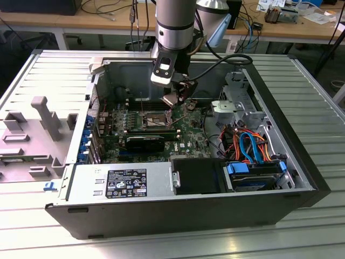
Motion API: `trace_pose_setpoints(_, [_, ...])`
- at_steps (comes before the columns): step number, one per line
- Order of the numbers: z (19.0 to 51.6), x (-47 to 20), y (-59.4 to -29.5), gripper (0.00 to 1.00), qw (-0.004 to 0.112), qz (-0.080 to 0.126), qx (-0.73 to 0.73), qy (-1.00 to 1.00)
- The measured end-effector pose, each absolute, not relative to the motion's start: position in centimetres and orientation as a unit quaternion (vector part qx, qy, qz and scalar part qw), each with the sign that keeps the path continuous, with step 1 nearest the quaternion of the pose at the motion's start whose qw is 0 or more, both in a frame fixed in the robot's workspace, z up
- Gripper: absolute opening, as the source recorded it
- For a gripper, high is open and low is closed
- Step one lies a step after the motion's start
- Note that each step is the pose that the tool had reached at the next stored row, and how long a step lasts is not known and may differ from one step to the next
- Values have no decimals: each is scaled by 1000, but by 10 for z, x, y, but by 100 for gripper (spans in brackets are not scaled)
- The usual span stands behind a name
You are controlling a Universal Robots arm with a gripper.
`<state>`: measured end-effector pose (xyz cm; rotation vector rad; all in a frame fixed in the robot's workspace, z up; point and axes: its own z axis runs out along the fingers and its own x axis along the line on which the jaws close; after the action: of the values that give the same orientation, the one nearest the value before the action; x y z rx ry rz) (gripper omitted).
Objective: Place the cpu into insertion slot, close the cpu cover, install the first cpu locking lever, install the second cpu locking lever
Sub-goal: 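Place the cpu into insertion slot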
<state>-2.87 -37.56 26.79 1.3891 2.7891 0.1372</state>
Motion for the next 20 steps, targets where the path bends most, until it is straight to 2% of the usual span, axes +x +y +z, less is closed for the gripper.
trace_pose_setpoints(20, [268,-29,-376,55,12,44,457,888])
